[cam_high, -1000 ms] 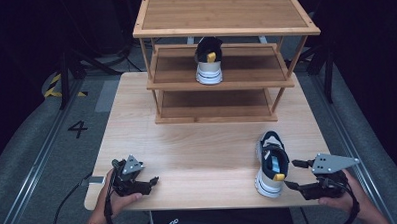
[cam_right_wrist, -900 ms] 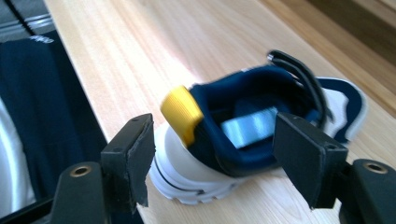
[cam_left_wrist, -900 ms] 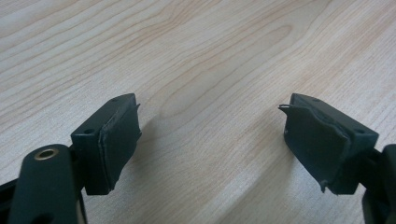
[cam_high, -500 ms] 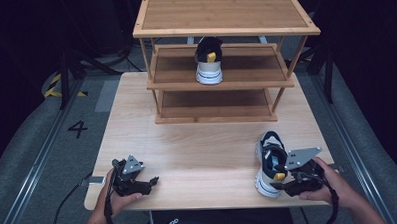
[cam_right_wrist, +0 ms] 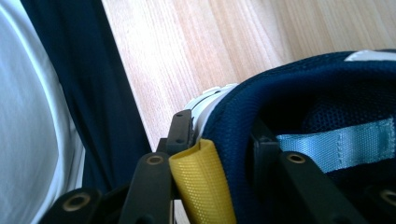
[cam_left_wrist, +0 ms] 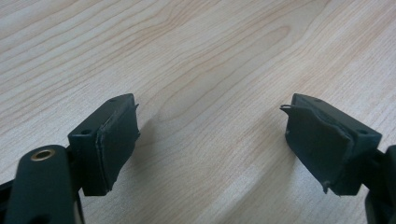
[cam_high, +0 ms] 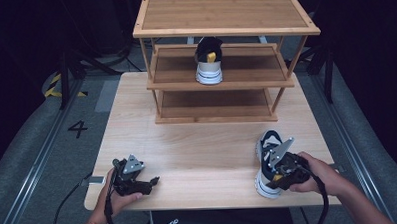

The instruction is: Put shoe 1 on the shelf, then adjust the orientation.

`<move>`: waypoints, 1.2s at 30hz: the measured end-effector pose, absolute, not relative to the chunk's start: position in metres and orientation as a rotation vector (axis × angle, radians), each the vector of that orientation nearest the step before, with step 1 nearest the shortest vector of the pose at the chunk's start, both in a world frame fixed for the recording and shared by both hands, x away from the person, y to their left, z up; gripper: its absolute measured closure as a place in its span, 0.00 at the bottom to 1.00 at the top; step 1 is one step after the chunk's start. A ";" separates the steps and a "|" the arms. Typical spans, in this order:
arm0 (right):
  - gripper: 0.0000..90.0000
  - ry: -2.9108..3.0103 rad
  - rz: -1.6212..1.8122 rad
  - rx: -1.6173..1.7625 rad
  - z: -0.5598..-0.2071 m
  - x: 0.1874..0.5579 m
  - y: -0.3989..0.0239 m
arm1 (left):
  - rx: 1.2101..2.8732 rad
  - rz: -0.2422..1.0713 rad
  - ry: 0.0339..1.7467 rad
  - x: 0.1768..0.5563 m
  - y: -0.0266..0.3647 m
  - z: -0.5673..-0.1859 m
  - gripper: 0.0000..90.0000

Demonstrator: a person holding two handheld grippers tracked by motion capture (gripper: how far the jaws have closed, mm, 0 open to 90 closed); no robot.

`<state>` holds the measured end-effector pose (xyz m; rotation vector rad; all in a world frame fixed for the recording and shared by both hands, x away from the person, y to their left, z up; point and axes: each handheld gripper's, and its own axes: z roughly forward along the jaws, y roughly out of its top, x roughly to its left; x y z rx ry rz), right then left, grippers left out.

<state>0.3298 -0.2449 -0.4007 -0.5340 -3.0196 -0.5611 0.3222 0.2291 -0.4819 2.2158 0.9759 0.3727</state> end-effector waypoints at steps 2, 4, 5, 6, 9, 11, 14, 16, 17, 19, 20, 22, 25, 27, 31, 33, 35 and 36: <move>0.78 -3.034 -0.539 -0.501 -0.400 0.329 -0.243 | 2.213 0.370 0.973 0.323 0.228 -0.482 0.19; 0.78 -3.041 -0.528 -0.483 -0.399 0.330 -0.243 | 2.219 0.375 0.967 0.323 0.228 -0.482 0.19; 0.79 -3.046 -0.522 -0.471 -0.399 0.330 -0.242 | 2.217 0.377 0.968 0.323 0.228 -0.482 0.19; 0.79 -3.052 -0.515 -0.456 -0.399 0.330 -0.242 | 2.217 0.376 0.966 0.324 0.228 -0.482 0.19; 0.79 -3.059 -0.508 -0.415 -0.395 0.328 -0.241 | 2.216 0.376 0.966 0.324 0.228 -0.482 0.19; 0.79 -3.067 -0.519 -0.380 -0.391 0.326 -0.240 | 2.218 0.376 0.966 0.324 0.228 -0.482 0.19; 0.79 -3.079 -0.519 -0.346 -0.384 0.325 -0.238 | 2.222 0.377 0.961 0.324 0.228 -0.482 0.19; 0.79 -3.090 -0.509 -0.321 -0.380 0.324 -0.237 | 2.226 0.380 0.956 0.324 0.229 -0.482 0.19; 0.79 -3.093 -0.508 -0.326 -0.377 0.324 -0.237 | 2.225 0.379 0.955 0.324 0.229 -0.482 0.19; 0.79 -3.103 -0.513 -0.305 -0.371 0.324 -0.237 | 2.225 0.379 0.956 0.324 0.229 -0.482 0.19; 0.79 -3.102 -0.511 -0.312 -0.369 0.324 -0.236 | 2.226 0.380 0.954 0.324 0.229 -0.482 0.19; 0.79 -3.113 -0.517 -0.291 -0.364 0.324 -0.235 | 2.226 0.380 0.955 0.324 0.229 -0.482 0.19; 0.79 -3.128 -0.516 -0.261 -0.355 0.323 -0.233 | 2.226 0.377 0.955 0.324 0.229 -0.482 0.19; 0.79 -3.139 -0.510 -0.236 -0.348 0.323 -0.230 | 2.226 0.380 0.954 0.324 0.229 -0.482 0.19; 0.79 -3.161 -0.507 -0.176 -0.334 0.323 -0.226 | 2.227 0.380 0.954 0.324 0.229 -0.482 0.19; 0.78 -3.176 -0.504 -0.137 -0.323 0.323 -0.222 | 2.225 0.378 0.956 0.324 0.229 -0.482 0.19; 0.78 -3.191 -0.501 -0.105 -0.315 0.322 -0.220 | 2.226 0.380 0.955 0.324 0.229 -0.482 0.19; 0.78 -3.204 -0.510 -0.085 -0.308 0.322 -0.217 | 2.226 0.379 0.955 0.324 0.229 -0.482 0.19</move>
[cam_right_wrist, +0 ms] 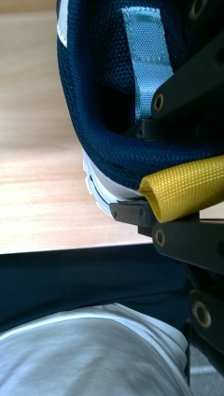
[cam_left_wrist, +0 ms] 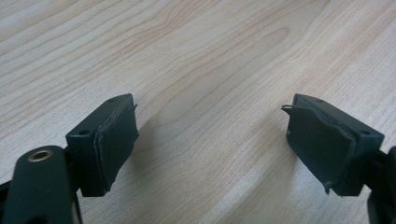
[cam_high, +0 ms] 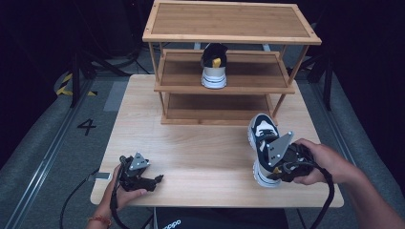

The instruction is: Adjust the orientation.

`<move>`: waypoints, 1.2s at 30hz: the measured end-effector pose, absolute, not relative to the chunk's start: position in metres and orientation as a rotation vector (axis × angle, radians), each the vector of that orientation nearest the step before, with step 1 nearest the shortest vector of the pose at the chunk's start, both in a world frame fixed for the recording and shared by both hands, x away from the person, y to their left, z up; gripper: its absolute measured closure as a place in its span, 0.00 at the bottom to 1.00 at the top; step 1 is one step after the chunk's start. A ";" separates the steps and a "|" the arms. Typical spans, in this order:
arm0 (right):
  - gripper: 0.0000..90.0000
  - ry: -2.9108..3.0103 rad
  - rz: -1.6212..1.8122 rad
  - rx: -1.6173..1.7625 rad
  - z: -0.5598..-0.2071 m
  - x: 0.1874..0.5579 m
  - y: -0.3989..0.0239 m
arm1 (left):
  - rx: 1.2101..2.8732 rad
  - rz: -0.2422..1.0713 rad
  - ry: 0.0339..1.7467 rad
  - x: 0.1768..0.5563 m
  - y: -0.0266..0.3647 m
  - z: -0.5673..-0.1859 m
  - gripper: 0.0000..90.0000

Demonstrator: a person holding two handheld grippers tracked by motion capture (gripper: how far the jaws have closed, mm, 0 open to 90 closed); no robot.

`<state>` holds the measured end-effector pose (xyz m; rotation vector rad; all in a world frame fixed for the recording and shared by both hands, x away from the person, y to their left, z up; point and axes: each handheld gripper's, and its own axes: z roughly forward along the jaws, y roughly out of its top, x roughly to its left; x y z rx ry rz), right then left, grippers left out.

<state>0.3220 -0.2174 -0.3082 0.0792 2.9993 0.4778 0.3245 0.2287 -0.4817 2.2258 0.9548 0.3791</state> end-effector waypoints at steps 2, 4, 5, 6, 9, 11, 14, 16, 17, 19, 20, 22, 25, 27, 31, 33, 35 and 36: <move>0.78 2.974 0.481 0.046 -0.298 0.323 -0.214 | 2.225 0.378 0.955 0.325 0.229 -0.482 0.19; 0.78 2.943 0.476 0.043 -0.289 0.323 -0.210 | 2.224 0.375 0.954 0.325 0.228 -0.482 0.19; 0.78 2.925 0.478 0.016 -0.284 0.324 -0.208 | 2.224 0.376 0.952 0.325 0.228 -0.482 0.19; 0.78 2.912 0.480 0.002 -0.278 0.325 -0.206 | 2.224 0.376 0.951 0.325 0.228 -0.482 0.19; 0.78 2.902 0.489 -0.035 -0.264 0.329 -0.199 | 2.223 0.376 0.953 0.325 0.228 -0.482 0.19; 0.78 2.891 0.471 -0.067 -0.256 0.332 -0.193 | 2.223 0.376 0.954 0.325 0.228 -0.482 0.19; 0.78 2.876 0.456 -0.075 -0.246 0.338 -0.186 | 2.223 0.376 0.957 0.324 0.228 -0.482 0.19; 0.78 2.870 0.461 -0.078 -0.241 0.345 -0.182 | 2.221 0.376 0.958 0.324 0.228 -0.482 0.19; 0.78 2.868 0.462 -0.073 -0.239 0.348 -0.181 | 2.220 0.376 0.960 0.324 0.228 -0.482 0.19; 0.78 2.857 0.459 -0.069 -0.235 0.355 -0.178 | 2.220 0.377 0.960 0.324 0.228 -0.482 0.19; 0.78 2.854 0.462 -0.067 -0.234 0.360 -0.177 | 2.221 0.375 0.960 0.324 0.228 -0.482 0.19; 0.78 2.845 0.456 -0.045 -0.229 0.373 -0.174 | 2.222 0.375 0.959 0.324 0.228 -0.482 0.19; 0.78 2.841 0.444 -0.039 -0.223 0.389 -0.171 | 2.222 0.373 0.957 0.324 0.228 -0.482 0.19; 0.78 2.839 0.452 -0.015 -0.219 0.402 -0.171 | 2.222 0.373 0.957 0.324 0.228 -0.482 0.19; 0.78 2.833 0.470 0.023 -0.211 0.423 -0.168 | 2.223 0.374 0.957 0.324 0.228 -0.482 0.19; 0.78 2.829 0.467 0.035 -0.209 0.432 -0.165 | 2.225 0.375 0.958 0.324 0.228 -0.482 0.19; 0.78 2.828 0.467 0.035 -0.208 0.442 -0.163 | 2.224 0.375 0.958 0.324 0.228 -0.482 0.19; 0.78 2.825 0.469 0.046 -0.208 0.447 -0.162 | 2.225 0.375 0.957 0.324 0.228 -0.482 0.19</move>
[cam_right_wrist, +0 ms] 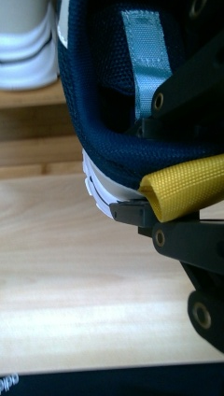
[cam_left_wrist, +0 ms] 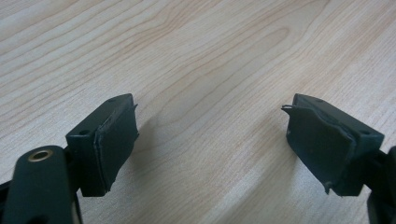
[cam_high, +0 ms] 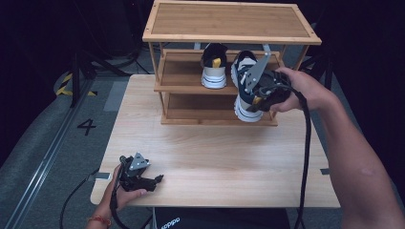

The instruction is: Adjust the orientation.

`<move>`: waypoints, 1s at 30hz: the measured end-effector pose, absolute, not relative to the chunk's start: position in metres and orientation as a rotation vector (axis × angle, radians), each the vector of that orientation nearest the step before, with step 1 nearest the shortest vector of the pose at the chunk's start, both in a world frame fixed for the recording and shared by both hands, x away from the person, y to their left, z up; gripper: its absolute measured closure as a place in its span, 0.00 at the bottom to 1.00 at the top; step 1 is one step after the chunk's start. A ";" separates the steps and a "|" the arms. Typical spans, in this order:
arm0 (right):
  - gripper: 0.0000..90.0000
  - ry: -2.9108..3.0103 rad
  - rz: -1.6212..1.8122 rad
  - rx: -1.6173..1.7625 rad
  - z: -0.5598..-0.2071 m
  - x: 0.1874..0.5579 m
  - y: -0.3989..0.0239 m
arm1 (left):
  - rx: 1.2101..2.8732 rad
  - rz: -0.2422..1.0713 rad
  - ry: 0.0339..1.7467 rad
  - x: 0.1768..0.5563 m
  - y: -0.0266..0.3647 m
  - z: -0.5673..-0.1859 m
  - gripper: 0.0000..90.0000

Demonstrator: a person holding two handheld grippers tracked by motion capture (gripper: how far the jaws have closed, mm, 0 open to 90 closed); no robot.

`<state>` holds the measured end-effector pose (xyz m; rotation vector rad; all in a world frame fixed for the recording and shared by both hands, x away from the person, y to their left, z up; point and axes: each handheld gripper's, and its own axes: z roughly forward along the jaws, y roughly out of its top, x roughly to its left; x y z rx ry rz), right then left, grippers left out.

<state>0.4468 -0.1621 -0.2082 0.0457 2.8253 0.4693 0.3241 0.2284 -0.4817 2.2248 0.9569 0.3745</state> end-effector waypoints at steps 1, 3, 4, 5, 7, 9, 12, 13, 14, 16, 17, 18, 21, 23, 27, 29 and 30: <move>0.78 2.825 0.459 0.050 -0.208 0.452 -0.161 | 2.226 0.378 0.955 0.324 0.229 -0.482 0.19; 0.78 2.831 0.442 0.059 -0.209 0.461 -0.159 | 2.223 0.370 0.962 0.324 0.228 -0.482 0.19; 0.78 2.837 0.435 0.062 -0.209 0.466 -0.158 | 2.224 0.369 0.962 0.323 0.229 -0.481 0.19; 0.78 2.842 0.422 0.066 -0.209 0.471 -0.157 | 2.218 0.370 0.961 0.323 0.228 -0.482 0.19; 0.77 2.844 0.424 0.079 -0.209 0.479 -0.156 | 2.212 0.360 0.969 0.323 0.228 -0.482 0.19; 0.77 2.850 0.427 0.077 -0.209 0.486 -0.154 | 2.213 0.361 0.966 0.323 0.228 -0.482 0.19; 0.76 2.859 0.429 0.091 -0.208 0.498 -0.152 | 2.213 0.361 0.966 0.323 0.228 -0.482 0.19; 0.76 2.860 0.420 0.092 -0.208 0.502 -0.151 | 2.213 0.360 0.967 0.323 0.228 -0.482 0.19; 0.76 2.859 0.410 0.088 -0.208 0.506 -0.150 | 2.213 0.361 0.967 0.323 0.228 -0.482 0.19; 0.75 2.863 0.408 0.112 -0.207 0.511 -0.149 | 2.213 0.362 0.966 0.323 0.228 -0.482 0.19; 0.75 2.865 0.404 0.118 -0.207 0.513 -0.148 | 2.214 0.360 0.968 0.322 0.228 -0.482 0.19; 0.74 2.861 0.391 0.112 -0.207 0.515 -0.147 | 2.224 0.372 0.957 0.323 0.229 -0.482 0.19; 0.74 2.857 0.375 0.100 -0.206 0.518 -0.145 | 2.215 0.370 0.964 0.322 0.229 -0.482 0.19; 0.73 2.847 0.359 0.098 -0.206 0.520 -0.144 | 2.215 0.370 0.963 0.322 0.229 -0.482 0.19; 0.68 2.834 0.336 0.109 -0.206 0.523 -0.140 | 2.215 0.368 0.963 0.322 0.229 -0.482 0.19; 0.65 2.812 0.322 0.120 -0.205 0.524 -0.139 | 2.211 0.364 0.967 0.322 0.229 -0.482 0.19; 0.64 2.801 0.326 0.127 -0.205 0.524 -0.140 | 2.211 0.364 0.967 0.322 0.229 -0.482 0.19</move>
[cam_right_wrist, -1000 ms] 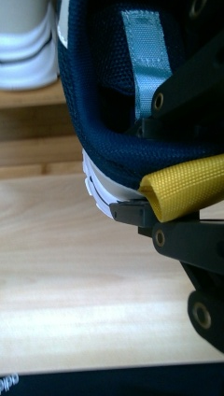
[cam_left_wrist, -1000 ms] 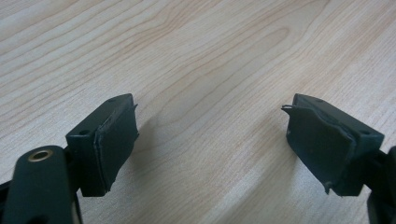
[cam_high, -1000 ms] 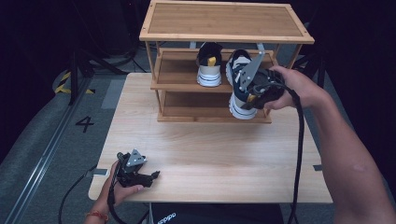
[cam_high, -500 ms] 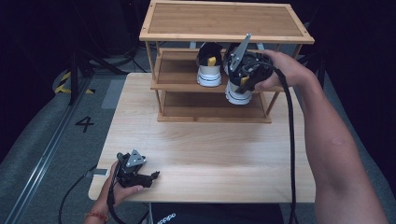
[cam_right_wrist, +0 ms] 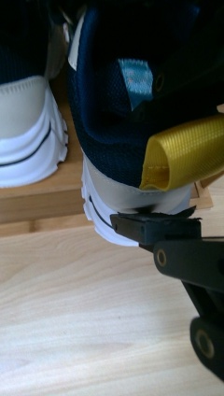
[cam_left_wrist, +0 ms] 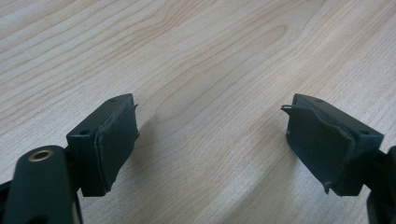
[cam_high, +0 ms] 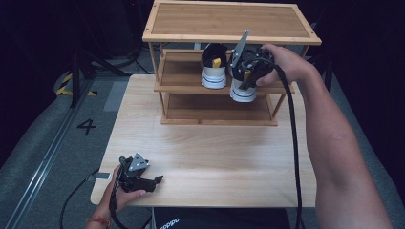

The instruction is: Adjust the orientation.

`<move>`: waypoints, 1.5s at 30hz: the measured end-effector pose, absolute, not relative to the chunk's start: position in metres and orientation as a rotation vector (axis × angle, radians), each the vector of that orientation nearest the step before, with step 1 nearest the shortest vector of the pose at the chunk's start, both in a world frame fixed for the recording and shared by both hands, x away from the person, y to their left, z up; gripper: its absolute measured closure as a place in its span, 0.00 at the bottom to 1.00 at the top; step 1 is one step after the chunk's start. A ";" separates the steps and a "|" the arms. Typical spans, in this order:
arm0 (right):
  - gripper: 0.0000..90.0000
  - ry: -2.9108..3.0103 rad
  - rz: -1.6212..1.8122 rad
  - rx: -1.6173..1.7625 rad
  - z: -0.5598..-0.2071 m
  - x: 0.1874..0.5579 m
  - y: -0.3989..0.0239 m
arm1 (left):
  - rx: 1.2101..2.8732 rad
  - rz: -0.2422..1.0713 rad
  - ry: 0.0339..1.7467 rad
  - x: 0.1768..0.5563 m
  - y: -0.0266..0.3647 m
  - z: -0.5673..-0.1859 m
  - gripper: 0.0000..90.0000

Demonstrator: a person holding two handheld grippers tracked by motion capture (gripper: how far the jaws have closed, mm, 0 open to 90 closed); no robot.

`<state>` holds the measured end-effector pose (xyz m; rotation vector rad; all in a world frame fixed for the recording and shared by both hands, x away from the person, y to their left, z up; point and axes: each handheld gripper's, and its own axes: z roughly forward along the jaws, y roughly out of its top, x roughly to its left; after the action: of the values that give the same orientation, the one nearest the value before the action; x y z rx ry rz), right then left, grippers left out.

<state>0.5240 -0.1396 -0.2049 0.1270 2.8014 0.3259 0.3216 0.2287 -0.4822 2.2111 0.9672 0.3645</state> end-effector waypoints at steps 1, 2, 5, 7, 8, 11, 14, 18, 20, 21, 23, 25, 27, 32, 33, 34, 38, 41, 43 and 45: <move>0.63 2.801 0.326 0.124 -0.205 0.524 -0.140 | 2.212 0.364 0.967 0.322 0.229 -0.482 0.19; 0.61 2.789 0.330 0.127 -0.205 0.525 -0.141 | 2.211 0.364 0.967 0.322 0.229 -0.482 0.19; 0.56 2.748 0.334 0.155 -0.203 0.525 -0.144 | 2.211 0.364 0.967 0.322 0.229 -0.482 0.19; 0.54 2.711 0.350 0.168 -0.202 0.524 -0.145 | 2.214 0.365 0.965 0.322 0.229 -0.482 0.19; 0.54 2.702 0.352 0.159 -0.203 0.523 -0.144 | 2.214 0.365 0.965 0.322 0.229 -0.482 0.19; 0.52 2.669 0.365 0.160 -0.204 0.521 -0.144 | 2.218 0.367 0.963 0.322 0.229 -0.482 0.19; 0.51 2.608 0.412 0.164 -0.200 0.518 -0.146 | 2.217 0.367 0.964 0.321 0.229 -0.482 0.19; 0.50 2.538 0.473 0.192 -0.194 0.510 -0.154 | 2.211 0.362 0.967 0.321 0.229 -0.482 0.19; 0.50 2.511 0.503 0.216 -0.193 0.506 -0.159 | 2.211 0.362 0.969 0.321 0.229 -0.482 0.19; 0.50 2.491 0.519 0.228 -0.193 0.504 -0.162 | 2.212 0.362 0.969 0.321 0.229 -0.482 0.19; 0.50 2.459 0.586 0.241 -0.192 0.499 -0.167 | 2.212 0.362 0.969 0.321 0.229 -0.482 0.19; 0.49 2.393 0.671 0.315 -0.191 0.493 -0.176 | 2.212 0.363 0.968 0.321 0.229 -0.482 0.19; 0.49 2.349 0.702 0.338 -0.190 0.488 -0.181 | 2.212 0.362 0.969 0.321 0.229 -0.482 0.19; 0.46 2.315 0.812 0.382 -0.187 0.474 -0.193 | 2.213 0.363 0.969 0.321 0.229 -0.482 0.19; 0.46 2.315 0.812 0.382 -0.187 0.474 -0.193 | 2.213 0.363 0.969 0.321 0.229 -0.482 0.19; 0.45 2.301 0.815 0.395 -0.189 0.473 -0.195 | 2.213 0.363 0.969 0.321 0.229 -0.482 0.19; 0.41 2.259 0.922 0.472 -0.197 0.464 -0.204 | 2.215 0.366 0.967 0.321 0.229 -0.482 0.19; 0.39 2.223 0.977 0.536 -0.207 0.458 -0.208 | 2.210 0.365 0.972 0.320 0.228 -0.482 0.19; 0.38 2.195 1.036 0.602 -0.216 0.455 -0.210 | 2.210 0.366 0.973 0.320 0.228 -0.482 0.19; 0.35 2.186 1.077 0.663 -0.231 0.454 -0.210 | 2.211 0.368 0.971 0.320 0.228 -0.482 0.19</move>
<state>0.4537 -0.2104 -0.2311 0.6631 2.1860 1.0769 0.3205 0.2282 -0.4822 2.2110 0.9706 0.3678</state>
